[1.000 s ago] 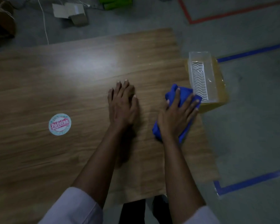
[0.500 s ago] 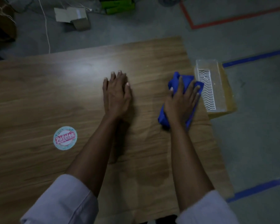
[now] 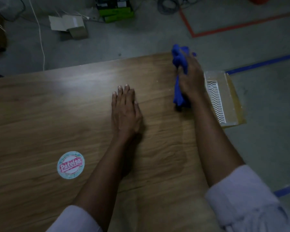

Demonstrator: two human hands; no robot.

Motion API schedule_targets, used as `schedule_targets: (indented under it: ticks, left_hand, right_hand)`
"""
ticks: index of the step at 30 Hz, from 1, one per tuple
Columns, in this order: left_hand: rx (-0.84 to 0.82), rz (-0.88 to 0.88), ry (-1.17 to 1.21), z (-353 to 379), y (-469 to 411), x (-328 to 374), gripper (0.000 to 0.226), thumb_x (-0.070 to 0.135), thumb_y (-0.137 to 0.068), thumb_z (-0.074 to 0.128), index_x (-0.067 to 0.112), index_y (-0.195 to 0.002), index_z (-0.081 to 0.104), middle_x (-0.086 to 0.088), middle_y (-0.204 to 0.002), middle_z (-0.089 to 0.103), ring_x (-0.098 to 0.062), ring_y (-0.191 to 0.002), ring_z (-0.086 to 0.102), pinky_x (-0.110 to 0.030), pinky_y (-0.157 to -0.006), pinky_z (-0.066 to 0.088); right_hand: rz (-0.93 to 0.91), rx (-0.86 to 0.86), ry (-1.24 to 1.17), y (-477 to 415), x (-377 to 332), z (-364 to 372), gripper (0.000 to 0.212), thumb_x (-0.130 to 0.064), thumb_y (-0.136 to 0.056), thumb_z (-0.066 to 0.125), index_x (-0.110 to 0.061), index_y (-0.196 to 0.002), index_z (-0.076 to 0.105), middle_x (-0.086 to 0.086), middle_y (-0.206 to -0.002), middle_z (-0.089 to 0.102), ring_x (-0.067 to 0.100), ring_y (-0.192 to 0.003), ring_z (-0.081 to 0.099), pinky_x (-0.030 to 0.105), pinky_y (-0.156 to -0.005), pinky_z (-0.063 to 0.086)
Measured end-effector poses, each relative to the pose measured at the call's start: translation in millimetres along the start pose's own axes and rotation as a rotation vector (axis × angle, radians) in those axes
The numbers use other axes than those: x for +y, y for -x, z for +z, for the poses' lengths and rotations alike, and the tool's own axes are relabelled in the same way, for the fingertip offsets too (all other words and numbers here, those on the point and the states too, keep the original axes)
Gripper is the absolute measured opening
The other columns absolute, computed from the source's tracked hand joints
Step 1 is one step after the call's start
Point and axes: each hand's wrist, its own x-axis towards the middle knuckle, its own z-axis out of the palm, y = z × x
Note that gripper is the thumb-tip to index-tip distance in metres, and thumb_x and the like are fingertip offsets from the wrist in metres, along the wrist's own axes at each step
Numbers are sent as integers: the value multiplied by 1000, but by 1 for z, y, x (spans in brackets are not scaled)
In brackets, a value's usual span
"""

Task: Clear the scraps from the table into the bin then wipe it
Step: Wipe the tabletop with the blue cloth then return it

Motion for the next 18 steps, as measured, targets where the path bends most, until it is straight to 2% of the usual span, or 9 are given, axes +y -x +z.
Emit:
schedule_targets:
  ticks: [2, 3, 5, 7, 10, 13, 15, 18]
  left_hand:
    - [20, -7, -1, 4, 2, 3, 49, 20, -98, 41, 6, -144, 52, -13, -158, 42, -29, -152, 29, -38, -128, 8]
    - [28, -8, 0, 6, 2, 3, 49, 20, -98, 41, 5, -144, 51, -14, -158, 42, -30, -152, 30, -38, -128, 9]
    - [47, -13, -1, 8, 2, 3, 51, 18, -98, 42, 4, -147, 48, -15, -158, 42, -30, -152, 30, -38, -128, 9]
    - [64, -11, -3, 10, 2, 2, 54, 17, -98, 43, 2, -150, 43, -16, -159, 41, -30, -151, 31, -39, -128, 10]
    - [73, -7, 12, 10, 1, 1, 58, 16, -97, 44, 0, -153, 38, -18, -160, 37, -31, -152, 29, -40, -128, 11]
    - [79, -41, 10, 5, 3, -1, 62, 19, -98, 46, -2, -155, 32, -18, -163, 32, -31, -153, 26, -40, -128, 10]
    - [69, -47, 2, 3, 3, 2, 63, 21, -98, 46, -2, -155, 31, -19, -163, 31, -32, -154, 24, -40, -128, 9]
    - [65, -38, -14, 6, 2, 5, 62, 21, -98, 41, -2, -155, 32, -19, -163, 31, -34, -154, 22, -37, -129, 4]
  right_hand:
    - [92, -134, 221, -23, 9, 11, 70, -52, -91, 30, -29, -157, 40, 12, -166, 31, 35, -153, 24, 47, -125, 20]
    - [75, -185, 297, -31, 6, 21, 63, -50, -97, 35, -32, -158, 35, 11, -169, 23, 36, -156, 15, 46, -127, 13]
    - [-103, -258, 362, -41, -10, 40, 58, -39, -102, 45, -34, -158, 33, 11, -170, 18, 36, -157, 10, 42, -126, 7]
    - [-310, -334, 346, -45, -26, 52, 57, -38, -100, 47, -34, -156, 38, 10, -169, 24, 35, -157, 14, 40, -126, 9]
    - [-502, -479, 250, -35, -35, 52, 53, -35, -99, 50, -32, -152, 47, 9, -167, 28, 34, -157, 17, 39, -126, 9]
    - [-692, -649, 118, -7, -23, 39, 55, -15, -93, 61, -26, -147, 55, 9, -165, 33, 27, -156, 20, 27, -125, 6]
    - [-633, -625, 72, 7, 1, 26, 67, -2, -81, 60, -24, -145, 58, 11, -163, 36, 26, -155, 23, 29, -128, 10]
    - [-343, -360, 125, 12, 24, 12, 69, -10, -82, 57, -30, -148, 54, 11, -164, 35, 33, -155, 23, 47, -127, 19]
